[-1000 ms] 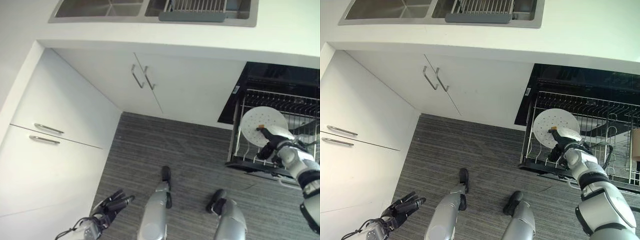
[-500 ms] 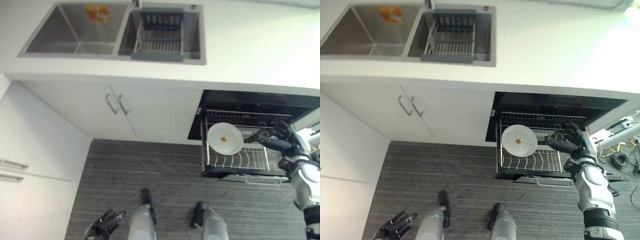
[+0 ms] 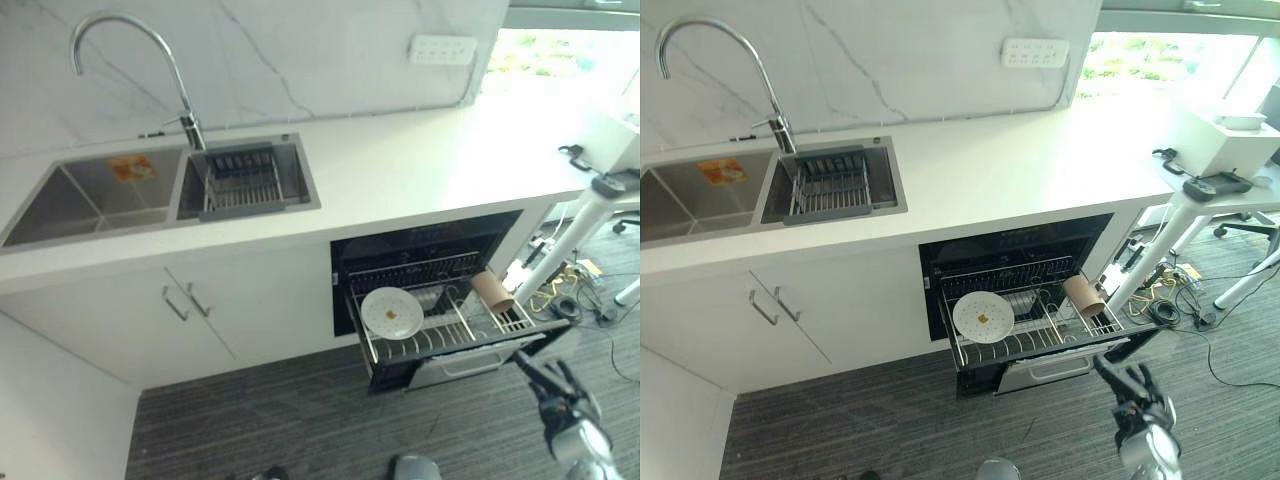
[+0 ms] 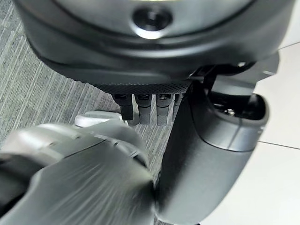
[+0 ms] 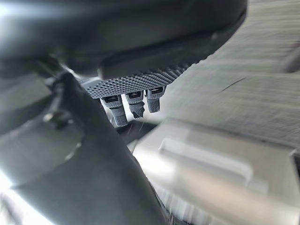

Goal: Place the dishes in the dishwasher.

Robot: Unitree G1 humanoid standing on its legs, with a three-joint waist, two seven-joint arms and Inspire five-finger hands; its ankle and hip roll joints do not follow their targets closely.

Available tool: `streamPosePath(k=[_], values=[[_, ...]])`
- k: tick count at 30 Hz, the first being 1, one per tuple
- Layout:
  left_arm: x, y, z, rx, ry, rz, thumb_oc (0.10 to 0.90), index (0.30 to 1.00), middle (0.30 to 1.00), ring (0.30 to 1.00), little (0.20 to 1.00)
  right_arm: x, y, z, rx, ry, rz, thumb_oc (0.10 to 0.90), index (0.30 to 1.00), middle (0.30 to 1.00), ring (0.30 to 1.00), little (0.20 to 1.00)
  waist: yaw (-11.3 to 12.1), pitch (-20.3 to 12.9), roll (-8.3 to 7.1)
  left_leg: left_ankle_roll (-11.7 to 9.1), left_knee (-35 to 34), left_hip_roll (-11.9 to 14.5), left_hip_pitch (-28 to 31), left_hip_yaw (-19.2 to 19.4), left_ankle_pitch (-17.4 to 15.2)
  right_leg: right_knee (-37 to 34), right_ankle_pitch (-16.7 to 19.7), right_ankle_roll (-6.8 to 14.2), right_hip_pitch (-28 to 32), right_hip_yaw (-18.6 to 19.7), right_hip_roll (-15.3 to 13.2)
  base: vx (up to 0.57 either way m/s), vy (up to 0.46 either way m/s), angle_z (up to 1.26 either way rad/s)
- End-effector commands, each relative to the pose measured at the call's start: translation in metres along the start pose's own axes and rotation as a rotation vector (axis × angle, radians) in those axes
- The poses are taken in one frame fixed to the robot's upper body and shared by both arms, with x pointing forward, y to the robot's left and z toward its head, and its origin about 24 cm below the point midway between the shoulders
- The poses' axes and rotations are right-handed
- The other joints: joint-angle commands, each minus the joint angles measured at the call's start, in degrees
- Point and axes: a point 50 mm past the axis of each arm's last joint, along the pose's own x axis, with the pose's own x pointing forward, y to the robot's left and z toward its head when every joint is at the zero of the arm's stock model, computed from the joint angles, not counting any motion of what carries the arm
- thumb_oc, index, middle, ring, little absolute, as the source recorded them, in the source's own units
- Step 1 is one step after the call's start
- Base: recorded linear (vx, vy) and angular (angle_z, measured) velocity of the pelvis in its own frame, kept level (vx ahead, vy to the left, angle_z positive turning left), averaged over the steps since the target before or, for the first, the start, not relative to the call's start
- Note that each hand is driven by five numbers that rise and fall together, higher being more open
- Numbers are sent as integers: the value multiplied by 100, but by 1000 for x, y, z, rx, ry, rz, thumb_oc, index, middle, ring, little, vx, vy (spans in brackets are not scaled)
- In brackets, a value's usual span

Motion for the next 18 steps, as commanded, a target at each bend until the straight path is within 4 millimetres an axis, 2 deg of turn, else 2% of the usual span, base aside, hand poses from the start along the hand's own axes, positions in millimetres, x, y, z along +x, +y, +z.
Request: streamPosePath(k=[1,4,6,7,8,9,12,15,18], values=[[1,0,25,70,-82,-3,800,900,900,900,900,2,38,68,190,-308,46,800,900,900,900,900,-76,478,-71,-137,748,301,343,-155,-1227,-658,14,346,518,66,60,22,25,-7],[2,0,27,76,-77,-1,800,900,900,900,900,9,36,47,218,-176,41,800,900,900,900,900,-39,465,-46,-129,748,281,375,-166,-1236,-658,2,333,559,33,53,7,11,-7],[2,1,28,85,-70,1,800,900,900,900,900,15,32,24,297,-46,27,800,900,900,900,900,8,442,-32,-127,748,270,392,-185,-1235,-658,-8,319,591,-14,49,9,-7,2],[2,1,29,91,-65,4,800,900,900,900,900,18,29,10,394,29,5,767,851,851,851,851,42,421,-27,-128,748,265,402,-197,-1236,-658,-15,311,612,-42,46,26,-22,10],[3,1,31,90,-61,5,800,900,900,900,900,19,26,-4,485,95,-21,400,300,300,300,300,69,401,-19,-134,748,259,409,-211,-1236,-658,-18,308,631,-68,47,39,-26,15],[3,1,31,93,-54,6,800,900,900,900,900,21,21,-19,582,154,-53,400,300,300,300,300,109,379,1,-135,748,251,421,-235,-1240,-658,-21,307,661,-100,42,35,-21,13],[4,0,31,108,-38,7,800,900,900,900,900,23,18,-40,732,224,-127,400,300,300,300,300,236,333,64,-135,748,223,454,-298,-1252,-658,-33,298,734,-201,23,27,-18,12],[4,1,30,110,-23,19,800,900,900,900,900,27,14,-43,823,236,-166,400,300,300,300,300,358,278,127,-138,748,195,460,-385,-1264,-658,-65,285,799,-284,13,40,-12,16],[3,4,27,123,-2,37,800,900,900,900,900,32,12,-38,847,231,-213,400,300,300,300,300,486,231,178,-144,748,165,454,-483,-1258,-658,-93,265,861,-373,8,42,-10,26]])
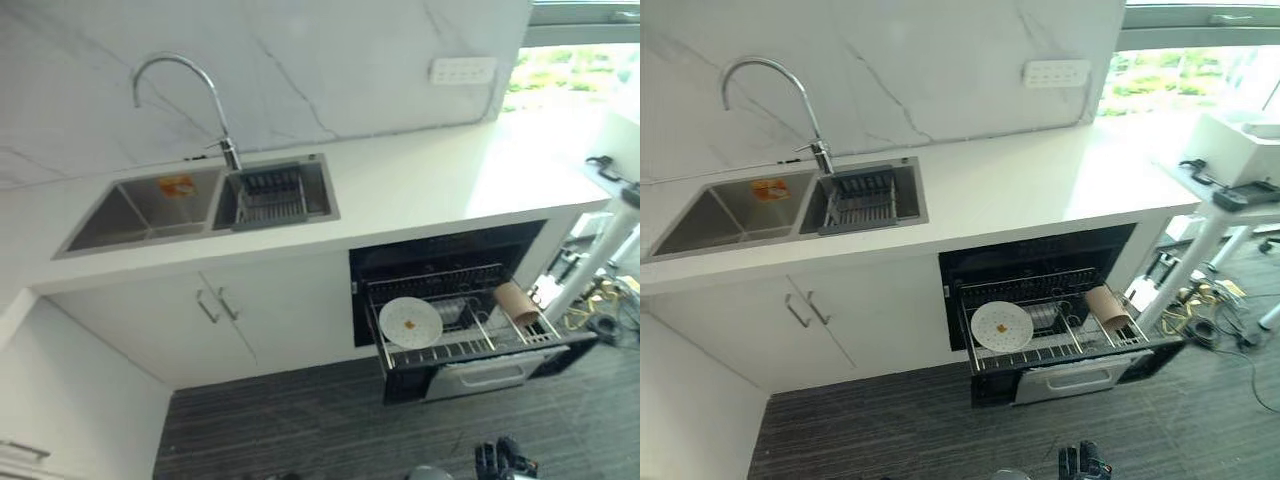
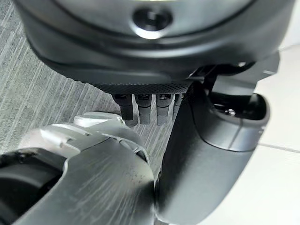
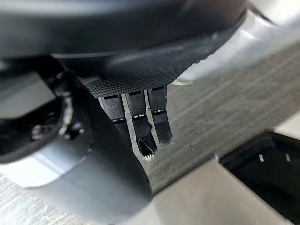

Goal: Place the dishes in the dishwasher.

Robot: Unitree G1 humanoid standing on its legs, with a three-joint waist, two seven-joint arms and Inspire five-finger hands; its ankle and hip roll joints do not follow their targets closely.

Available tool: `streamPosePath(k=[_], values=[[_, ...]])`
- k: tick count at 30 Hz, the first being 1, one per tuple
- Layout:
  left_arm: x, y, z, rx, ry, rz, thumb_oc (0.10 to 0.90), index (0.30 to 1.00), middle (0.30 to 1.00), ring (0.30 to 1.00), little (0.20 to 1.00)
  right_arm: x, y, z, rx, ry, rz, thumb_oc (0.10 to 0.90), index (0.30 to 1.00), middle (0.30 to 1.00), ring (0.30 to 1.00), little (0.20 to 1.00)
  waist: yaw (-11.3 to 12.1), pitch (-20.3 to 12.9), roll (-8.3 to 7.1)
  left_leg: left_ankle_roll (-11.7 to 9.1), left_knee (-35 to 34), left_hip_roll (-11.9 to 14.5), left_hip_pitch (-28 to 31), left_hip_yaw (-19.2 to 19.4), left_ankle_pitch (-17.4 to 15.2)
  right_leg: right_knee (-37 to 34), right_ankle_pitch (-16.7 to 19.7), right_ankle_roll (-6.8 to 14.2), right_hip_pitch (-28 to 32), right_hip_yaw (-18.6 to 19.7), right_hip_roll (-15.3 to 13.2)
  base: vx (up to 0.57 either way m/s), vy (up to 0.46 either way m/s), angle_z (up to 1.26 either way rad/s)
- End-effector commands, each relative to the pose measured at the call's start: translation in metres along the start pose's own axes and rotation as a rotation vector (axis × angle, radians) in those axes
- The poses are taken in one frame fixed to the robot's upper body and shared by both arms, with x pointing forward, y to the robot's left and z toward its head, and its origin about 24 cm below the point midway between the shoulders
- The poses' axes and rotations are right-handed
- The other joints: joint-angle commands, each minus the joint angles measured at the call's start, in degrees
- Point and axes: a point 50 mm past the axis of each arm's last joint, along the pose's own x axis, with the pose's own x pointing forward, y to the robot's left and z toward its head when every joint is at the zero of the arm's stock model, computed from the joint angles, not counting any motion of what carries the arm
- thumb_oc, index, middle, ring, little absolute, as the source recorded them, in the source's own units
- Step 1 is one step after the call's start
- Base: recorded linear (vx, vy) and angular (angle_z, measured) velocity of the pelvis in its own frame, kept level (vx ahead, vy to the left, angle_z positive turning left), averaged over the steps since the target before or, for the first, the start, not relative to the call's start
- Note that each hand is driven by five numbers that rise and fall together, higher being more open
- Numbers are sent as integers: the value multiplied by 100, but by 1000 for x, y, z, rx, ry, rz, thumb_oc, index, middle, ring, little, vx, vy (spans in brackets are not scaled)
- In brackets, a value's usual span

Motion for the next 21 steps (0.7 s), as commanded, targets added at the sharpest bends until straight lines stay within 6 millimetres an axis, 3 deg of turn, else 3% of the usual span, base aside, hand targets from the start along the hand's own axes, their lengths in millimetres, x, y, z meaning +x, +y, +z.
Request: streamPosePath(k=[1,11,21], values=[[-3,18,24,41,-45,55,800,900,900,900,900,-10,62,21,125,-55,178,400,300,300,300,300,-61,287,-117,-140,1028,213,249,-291,-1267,-616,-81,294,535,-154,16,32,-6,20],[-1,10,14,43,-9,74,800,900,900,900,900,-12,83,39,232,-70,125,400,300,300,300,300,364,243,-21,-161,1028,125,174,-612,-1228,-616,-157,232,738,-451,-32,54,-15,21],[-1,4,20,52,-16,84,800,900,900,900,900,-33,144,46,178,-67,233,400,300,300,300,300,865,426,111,-147,1028,-76,-67,-949,-1136,-616,-74,263,806,-808,-258,26,0,20]])
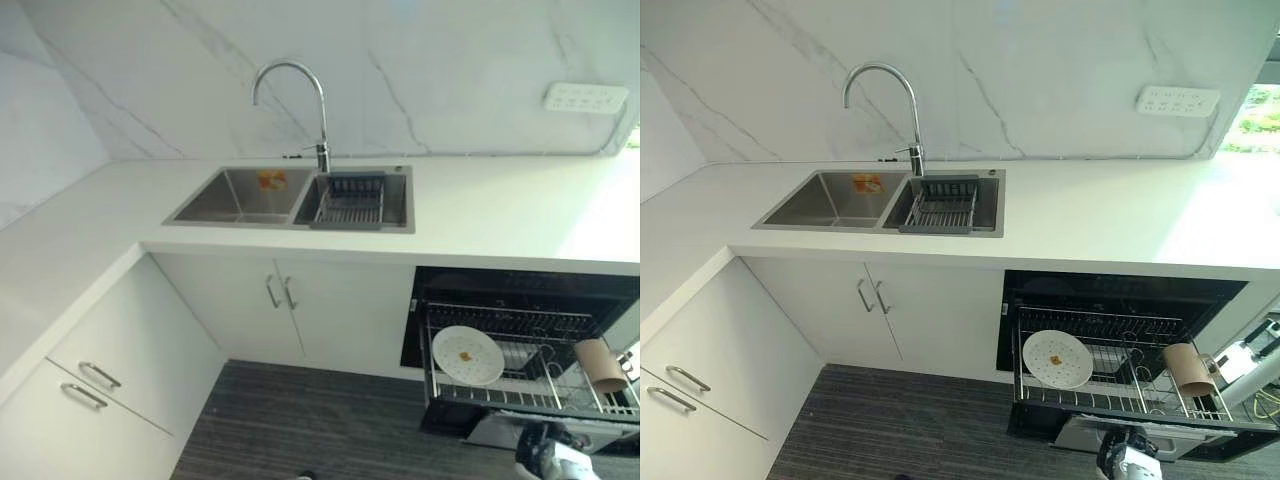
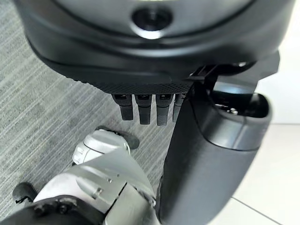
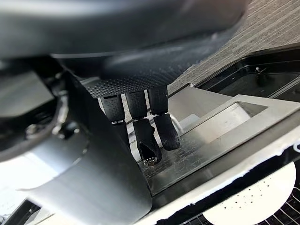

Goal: Place the dishes in the dishwasher.

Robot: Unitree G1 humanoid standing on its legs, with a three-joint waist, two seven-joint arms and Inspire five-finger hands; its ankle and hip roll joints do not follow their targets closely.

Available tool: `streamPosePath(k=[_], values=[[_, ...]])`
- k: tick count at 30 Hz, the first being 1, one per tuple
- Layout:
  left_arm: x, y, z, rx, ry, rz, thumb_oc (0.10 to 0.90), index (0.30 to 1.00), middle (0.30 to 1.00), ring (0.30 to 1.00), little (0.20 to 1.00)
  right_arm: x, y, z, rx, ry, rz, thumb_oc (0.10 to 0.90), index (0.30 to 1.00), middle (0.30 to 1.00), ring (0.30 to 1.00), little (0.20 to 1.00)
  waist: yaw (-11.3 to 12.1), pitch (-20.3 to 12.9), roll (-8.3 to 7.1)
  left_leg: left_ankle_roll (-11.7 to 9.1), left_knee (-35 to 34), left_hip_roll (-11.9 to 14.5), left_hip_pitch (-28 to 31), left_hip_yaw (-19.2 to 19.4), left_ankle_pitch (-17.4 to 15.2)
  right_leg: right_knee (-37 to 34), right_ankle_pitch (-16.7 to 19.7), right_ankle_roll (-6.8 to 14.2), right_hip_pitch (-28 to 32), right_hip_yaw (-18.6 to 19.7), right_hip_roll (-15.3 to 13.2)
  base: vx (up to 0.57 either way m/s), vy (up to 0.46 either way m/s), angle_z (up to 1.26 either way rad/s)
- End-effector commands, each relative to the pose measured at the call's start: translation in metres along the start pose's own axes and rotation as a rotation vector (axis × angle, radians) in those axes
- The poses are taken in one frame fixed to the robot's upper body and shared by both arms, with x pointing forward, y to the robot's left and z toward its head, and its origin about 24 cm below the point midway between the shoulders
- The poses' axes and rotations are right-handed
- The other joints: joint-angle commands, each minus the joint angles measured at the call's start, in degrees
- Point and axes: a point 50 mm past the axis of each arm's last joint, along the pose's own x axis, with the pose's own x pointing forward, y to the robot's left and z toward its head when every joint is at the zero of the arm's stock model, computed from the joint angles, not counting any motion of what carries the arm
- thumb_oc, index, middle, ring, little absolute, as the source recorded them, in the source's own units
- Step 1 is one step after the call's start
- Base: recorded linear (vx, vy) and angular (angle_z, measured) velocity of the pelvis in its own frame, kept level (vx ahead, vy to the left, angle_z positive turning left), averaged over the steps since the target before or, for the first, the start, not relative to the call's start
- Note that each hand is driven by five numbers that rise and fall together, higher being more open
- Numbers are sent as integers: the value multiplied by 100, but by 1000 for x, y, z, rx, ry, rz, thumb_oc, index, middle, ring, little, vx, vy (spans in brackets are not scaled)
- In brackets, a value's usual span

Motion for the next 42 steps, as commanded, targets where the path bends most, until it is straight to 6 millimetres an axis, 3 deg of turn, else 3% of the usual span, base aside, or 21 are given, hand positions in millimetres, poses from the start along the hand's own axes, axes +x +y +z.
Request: streamPosePath(k=[1,6,9,13,15,17,18,24,26,30,34,35,36,40,42], values=[[-1,7,23,45,-53,37,800,900,900,900,900,-33,94,-19,43,74,249,400,300,300,300,300,187,508,-55,-228,1053,156,59,-340,-1322,-713,243,160,348,-135,-53,36,18,27],[-3,4,25,57,-48,30,800,900,900,900,900,-56,136,-12,28,45,343,400,300,300,300,300,411,625,130,-225,1053,11,-111,-446,-1295,-713,315,244,317,-289,-247,29,66,26],[-4,-2,26,88,-29,-24,800,900,900,900,900,-93,188,13,-18,-41,465,400,300,300,300,300,642,742,485,-216,1053,-236,-410,-610,-1196,-713,440,327,183,-382,-528,-28,194,27],[-6,-6,41,109,-51,-73,800,900,900,900,900,-140,234,37,17,-95,611,400,300,300,300,300,804,970,822,-206,1053,-431,-779,-631,-1100,-713,598,365,9,-458,-815,-97,82,20],[-8,-4,49,128,-76,-104,800,900,900,900,900,-179,261,49,22,-144,712,400,300,300,300,300,903,1114,1023,-243,1053,-593,-915,-713,-1175,-713,556,438,-39,-371,-992,22,66,32],[-10,-6,57,132,-95,-129,800,900,900,900,900,-203,275,57,-30,-236,749,400,300,300,300,300,946,1209,1165,-233,1053,-677,-1041,-729,-1135,-713,597,449,-125,-363,-1095,-33,60,23],[-12,-7,64,155,-112,-161,800,900,900,900,900,-242,294,64,-26,-281,850,400,300,300,300,300,999,1307,1333,-206,1053,-785,-1215,-741,-1085,-713,611,461,-247,-307,-1182,-37,13,6],[-21,-1,89,151,-182,-223,800,900,900,900,900,-338,321,79,-25,-474,1198,400,300,300,300,300,1098,1444,1509,-191,1053,-921,-1584,-760,-1000,-713,625,526,-537,-241,-1303,-17,-14,4],[-22,2,86,156,-190,-239,800,900,900,900,900,-355,322,86,-9,-505,1281,400,300,300,300,300,1114,1472,1507,-183,1053,-924,-1651,-755,-990,-713,653,550,-590,-248,-1334,-3,-43,0],[-20,4,74,166,-195,-276,800,900,900,900,900,-373,321,95,-1,-557,1439,400,300,300,300,300,1077,1504,1439,-171,1053,-875,-1691,-728,-1004,-713,691,576,-689,-241,-1310,-1,-23,-1],[-21,4,72,179,-204,-297,800,900,900,900,900,-362,319,94,-70,-592,1477,400,300,300,300,300,1035,1508,1350,-149,1053,-815,-1635,-710,-1047,-713,727,573,-689,-239,-1268,21,-38,-1],[-22,6,73,177,-210,-300,800,900,900,900,900,-355,317,91,-158,-670,1488,400,300,300,300,300,1008,1524,1307,-151,1053,-777,-1595,-711,-1066,-713,738,565,-684,-237,-1226,47,-78,-4],[-22,9,74,194,-206,-292,800,900,900,900,900,-347,317,80,-282,-738,1504,800,900,900,900,900,984,1526,1244,-151,1053,-732,-1538,-702,-1086,-713,737,558,-667,-223,-1183,48,-69,-9],[-21,8,82,173,-218,-290,800,900,900,900,900,-329,310,42,-536,-796,1621,800,900,900,900,900,769,1555,1058,-165,1053,-564,-1424,-599,-1123,-713,724,529,-708,-113,-1022,29,-36,-18],[-19,5,87,142,-235,-283,800,900,900,900,900,-304,295,13,-631,-823,1649,800,900,900,900,900,588,1588,887,-165,1053,-425,-1329,-520,-1167,-713,735,503,-708,-35,-913,44,-68,-28]])
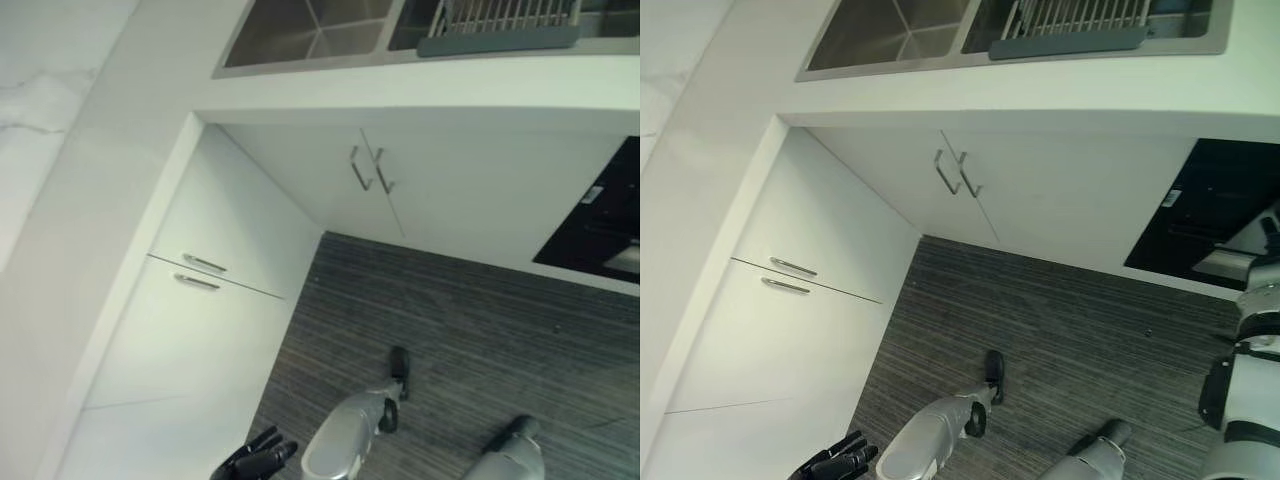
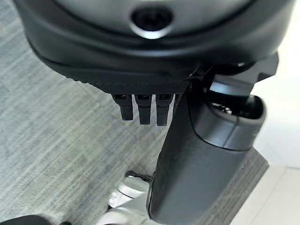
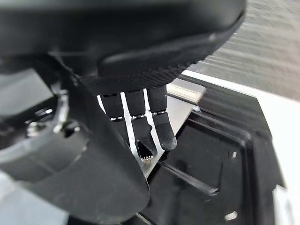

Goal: Place the dishes in the dishwasher.

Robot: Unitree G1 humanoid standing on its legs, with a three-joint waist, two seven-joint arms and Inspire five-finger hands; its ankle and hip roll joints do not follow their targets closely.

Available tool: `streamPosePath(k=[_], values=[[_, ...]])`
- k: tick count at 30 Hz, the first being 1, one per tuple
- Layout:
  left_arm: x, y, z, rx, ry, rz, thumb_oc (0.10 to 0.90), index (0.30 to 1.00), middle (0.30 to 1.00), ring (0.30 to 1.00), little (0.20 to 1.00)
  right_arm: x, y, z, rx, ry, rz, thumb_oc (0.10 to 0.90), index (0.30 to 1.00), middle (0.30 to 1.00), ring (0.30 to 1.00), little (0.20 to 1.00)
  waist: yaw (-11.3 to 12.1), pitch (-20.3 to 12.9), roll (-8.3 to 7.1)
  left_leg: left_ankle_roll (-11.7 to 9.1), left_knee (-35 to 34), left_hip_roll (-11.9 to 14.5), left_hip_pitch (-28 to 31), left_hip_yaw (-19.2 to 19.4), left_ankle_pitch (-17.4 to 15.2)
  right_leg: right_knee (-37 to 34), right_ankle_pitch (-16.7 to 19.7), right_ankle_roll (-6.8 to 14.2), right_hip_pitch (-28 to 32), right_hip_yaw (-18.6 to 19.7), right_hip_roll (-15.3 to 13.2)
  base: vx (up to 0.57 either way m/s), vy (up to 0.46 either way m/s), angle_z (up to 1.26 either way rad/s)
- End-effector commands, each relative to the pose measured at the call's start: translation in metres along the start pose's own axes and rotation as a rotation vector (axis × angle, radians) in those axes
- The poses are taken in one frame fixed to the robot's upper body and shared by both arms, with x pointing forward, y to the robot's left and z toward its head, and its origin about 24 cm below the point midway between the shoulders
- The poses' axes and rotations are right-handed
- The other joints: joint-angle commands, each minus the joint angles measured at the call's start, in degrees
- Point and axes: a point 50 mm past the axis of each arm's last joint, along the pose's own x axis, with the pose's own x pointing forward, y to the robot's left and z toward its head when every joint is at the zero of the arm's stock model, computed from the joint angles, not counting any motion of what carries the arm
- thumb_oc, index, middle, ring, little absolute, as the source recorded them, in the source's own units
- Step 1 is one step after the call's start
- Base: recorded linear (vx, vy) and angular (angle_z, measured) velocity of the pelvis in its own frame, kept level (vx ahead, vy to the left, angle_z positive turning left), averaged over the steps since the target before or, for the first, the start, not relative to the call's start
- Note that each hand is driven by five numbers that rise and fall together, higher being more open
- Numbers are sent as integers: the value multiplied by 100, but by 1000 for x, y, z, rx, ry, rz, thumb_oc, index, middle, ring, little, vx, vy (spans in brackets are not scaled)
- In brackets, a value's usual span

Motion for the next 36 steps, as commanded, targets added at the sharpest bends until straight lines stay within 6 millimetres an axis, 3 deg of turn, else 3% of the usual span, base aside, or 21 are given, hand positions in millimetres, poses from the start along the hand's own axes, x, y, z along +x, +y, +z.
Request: streamPosePath(k=[1,2,3,4,7,9,10,16,20,22,23,24,29,36], values=[[-13,30,20,31,-51,95,800,900,900,900,900,-44,111,43,-121,-391,624,800,900,900,900,900,271,-195,-306,-696,1133,520,85,-104,-1721,-857,291,87,482,330,32,-59,-109,-49],[-10,28,23,33,-87,105,800,900,900,900,900,-77,104,-14,-282,-409,655,800,900,900,900,900,41,-140,-511,-613,1133,658,109,31,-1621,-857,441,-30,397,366,146,-73,-95,-50],[-10,28,23,41,-93,106,800,900,900,900,900,-81,102,-23,-287,-396,656,800,900,900,900,900,7,-142,-556,-607,1133,677,130,50,-1631,-857,439,-34,395,387,164,-85,-117,-39],[-7,25,25,50,-118,110,800,900,900,900,900,-99,90,-58,-295,-344,668,800,900,900,900,900,-129,-131,-677,-594,1133,749,196,119,-1662,-857,430,-50,388,463,231,-12,-71,-28],[-3,20,23,39,-169,110,800,900,900,900,900,-123,59,-107,-315,-235,661,800,900,900,900,900,-380,-165,-872,-571,1133,883,337,276,-1724,-857,388,-66,374,638,371,-26,-38,-29],[-2,17,22,33,-195,106,800,900,900,900,900,-132,44,-126,-324,-169,638,800,900,900,900,900,-509,-212,-968,-570,1133,952,426,343,-1742,-857,352,-70,387,729,457,-24,-12,-37],[-1,13,22,39,-216,92,800,900,900,900,900,-141,25,-146,-326,-79,591,800,900,900,900,900,-639,-300,-1073,-574,1133,1024,531,419,-1769,-857,305,-74,422,807,537,-21,-5,-34],[3,5,20,62,-217,53,800,900,900,900,900,-159,-33,-187,-436,159,521,800,900,900,900,900,-921,-711,-1351,-591,1133,1172,922,596,-1837,-857,148,-54,661,933,753,1,14,-26],[6,5,24,56,-210,82,800,900,900,900,900,-170,-71,-215,-547,356,469,800,900,900,900,900,-997,-941,-1453,-609,1133,1216,1206,616,-1917,-857,21,-69,893,926,857,2,34,-14],[9,7,25,71,-200,142,800,900,900,900,900,-183,-101,-235,-586,522,421,800,900,900,900,900,-1016,-1091,-1513,-637,1133,1277,1361,629,-1944,-857,-62,-112,1046,897,911,10,10,-8],[9,7,26,71,-200,146,800,900,900,900,900,-183,-103,-236,-586,531,418,800,900,900,900,900,-1017,-1094,-1516,-640,1133,1281,1372,630,-1945,-857,-68,-116,1058,893,915,36,3,-11],[10,10,25,75,-188,197,800,900,900,900,900,-195,-127,-247,-620,642,393,800,900,900,900,900,-1008,-1192,-1550,-659,1133,1315,1470,618,-1956,-857,-123,-159,1167,853,952,31,2,-11],[12,15,20,115,-159,246,800,900,900,900,900,-219,-157,-262,-763,812,430,800,900,900,900,900,-995,-1320,-1596,-682,1133,1347,1600,576,-1979,-857,-211,-218,1319,795,1025,13,-5,-2],[9,21,15,73,-158,237,800,900,900,900,900,-235,-189,-263,-927,952,439,800,900,900,900,900,-999,-1404,-1589,-700,1133,1364,1706,545,-2022,-857,-293,-247,1442,715,1065,-5,6,4]])
